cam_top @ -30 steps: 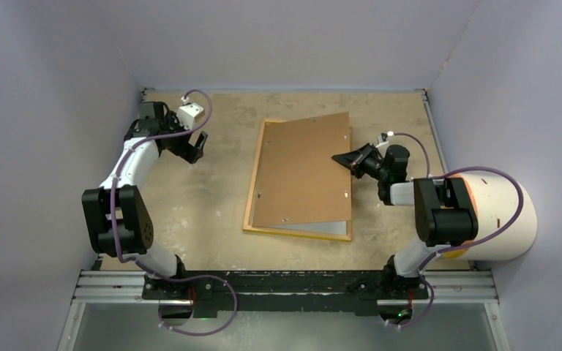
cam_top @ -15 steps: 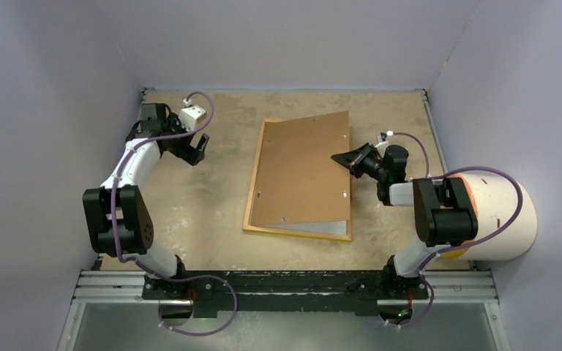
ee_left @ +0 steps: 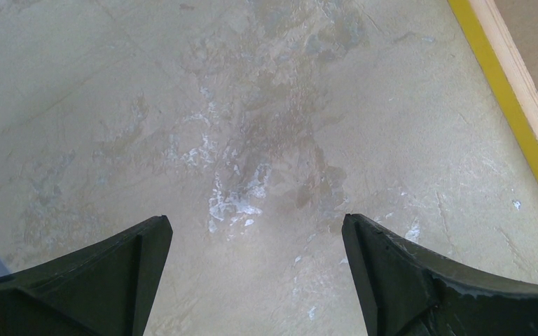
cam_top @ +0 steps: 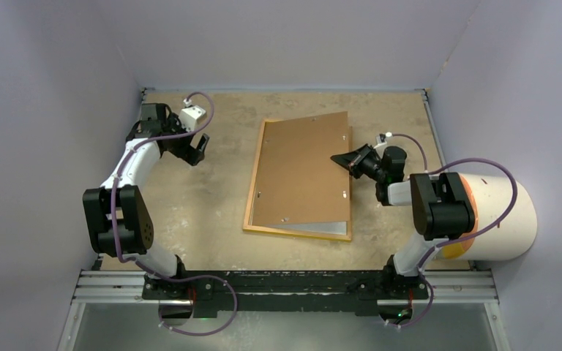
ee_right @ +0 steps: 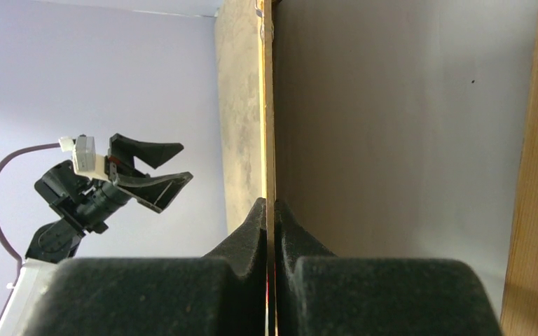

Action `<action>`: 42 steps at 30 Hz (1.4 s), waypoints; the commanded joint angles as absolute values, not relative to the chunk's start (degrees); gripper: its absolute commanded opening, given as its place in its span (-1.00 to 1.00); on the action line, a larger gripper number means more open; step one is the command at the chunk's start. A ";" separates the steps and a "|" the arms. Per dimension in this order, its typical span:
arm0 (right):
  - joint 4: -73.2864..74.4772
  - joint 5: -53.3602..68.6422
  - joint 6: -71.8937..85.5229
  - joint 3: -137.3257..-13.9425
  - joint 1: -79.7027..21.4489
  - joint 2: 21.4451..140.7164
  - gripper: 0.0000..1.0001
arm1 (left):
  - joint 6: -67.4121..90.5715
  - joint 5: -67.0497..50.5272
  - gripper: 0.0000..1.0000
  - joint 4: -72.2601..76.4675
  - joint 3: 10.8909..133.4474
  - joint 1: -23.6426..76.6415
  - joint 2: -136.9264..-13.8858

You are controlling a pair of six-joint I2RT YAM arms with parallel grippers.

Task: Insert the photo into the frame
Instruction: Turn over the photo frame item on the photo frame.

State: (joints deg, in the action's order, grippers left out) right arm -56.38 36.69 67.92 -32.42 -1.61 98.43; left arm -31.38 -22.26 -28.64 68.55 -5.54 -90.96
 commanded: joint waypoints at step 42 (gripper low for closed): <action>4.42 7.90 39.24 -59.43 -17.93 91.43 0.98 | -32.80 -22.56 1.00 -30.77 68.45 -4.57 -89.95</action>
State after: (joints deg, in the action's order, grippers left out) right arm -4.78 13.74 42.57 -55.42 -17.45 91.53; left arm -32.64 -22.26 -29.67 67.59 -5.08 -90.96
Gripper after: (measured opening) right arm 0.987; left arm 0.996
